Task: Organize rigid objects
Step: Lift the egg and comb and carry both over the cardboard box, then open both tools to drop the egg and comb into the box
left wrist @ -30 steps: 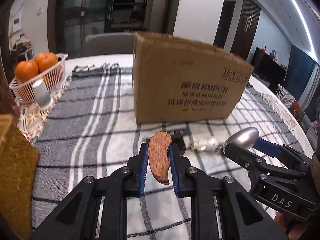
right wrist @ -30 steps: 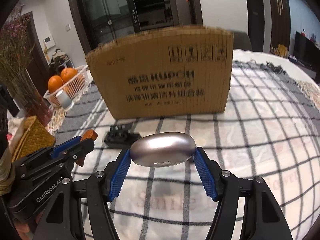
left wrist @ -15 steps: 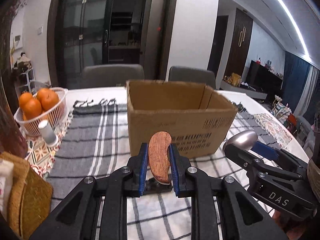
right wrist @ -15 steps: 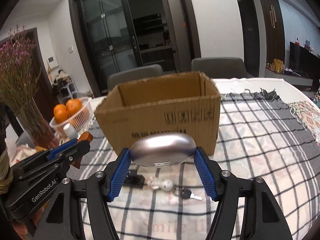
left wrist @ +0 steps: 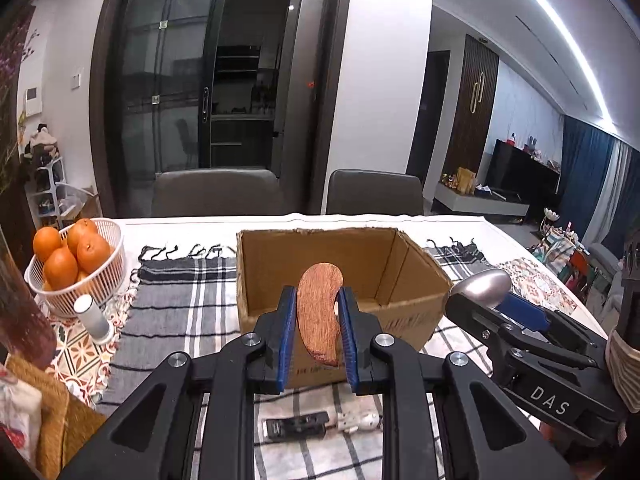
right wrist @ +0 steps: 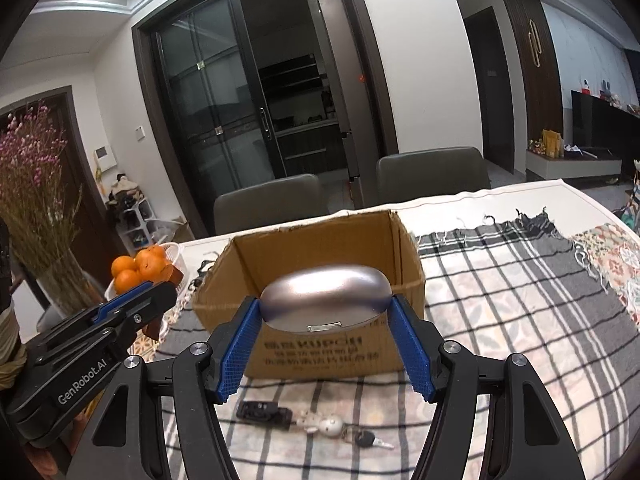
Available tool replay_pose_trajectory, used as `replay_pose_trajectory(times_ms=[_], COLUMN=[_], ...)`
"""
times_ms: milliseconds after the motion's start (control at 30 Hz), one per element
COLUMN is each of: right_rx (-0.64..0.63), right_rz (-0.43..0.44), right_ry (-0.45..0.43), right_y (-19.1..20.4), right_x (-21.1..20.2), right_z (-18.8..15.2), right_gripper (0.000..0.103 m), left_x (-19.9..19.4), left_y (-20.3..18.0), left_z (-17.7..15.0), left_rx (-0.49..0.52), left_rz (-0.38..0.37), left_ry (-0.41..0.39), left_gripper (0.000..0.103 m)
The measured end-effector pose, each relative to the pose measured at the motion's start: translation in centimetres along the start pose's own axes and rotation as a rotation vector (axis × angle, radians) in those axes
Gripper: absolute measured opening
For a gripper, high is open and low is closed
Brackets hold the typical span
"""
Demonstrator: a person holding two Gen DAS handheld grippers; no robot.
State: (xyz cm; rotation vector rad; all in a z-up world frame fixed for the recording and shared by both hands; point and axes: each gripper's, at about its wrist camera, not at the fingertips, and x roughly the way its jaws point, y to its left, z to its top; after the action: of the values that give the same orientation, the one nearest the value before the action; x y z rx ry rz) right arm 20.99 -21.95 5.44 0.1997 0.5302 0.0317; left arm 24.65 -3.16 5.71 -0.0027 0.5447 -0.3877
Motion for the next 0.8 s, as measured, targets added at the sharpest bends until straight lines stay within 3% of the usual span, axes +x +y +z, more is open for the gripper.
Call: replay_pose_trajectory(times_ms=[300,800], right_rx=[-0.041,-0.072], right_rz=[-0.006,0.001], right_ry=[0.059,0.294], right_y=[-0.2,-1.1], right_x=[2.9,10.4], right_z=[3.4,6.0], right_gripper=[0.066,0.066], left_x=[2.6,10.1], left_y=[0.3,1.2], left_z=[2.9,4.7], left_rx=[0.003,-0.001], left_rz=[0.008,-0.002], left_ry=[0.040,0.255], left_gripper=[0.022,0.022])
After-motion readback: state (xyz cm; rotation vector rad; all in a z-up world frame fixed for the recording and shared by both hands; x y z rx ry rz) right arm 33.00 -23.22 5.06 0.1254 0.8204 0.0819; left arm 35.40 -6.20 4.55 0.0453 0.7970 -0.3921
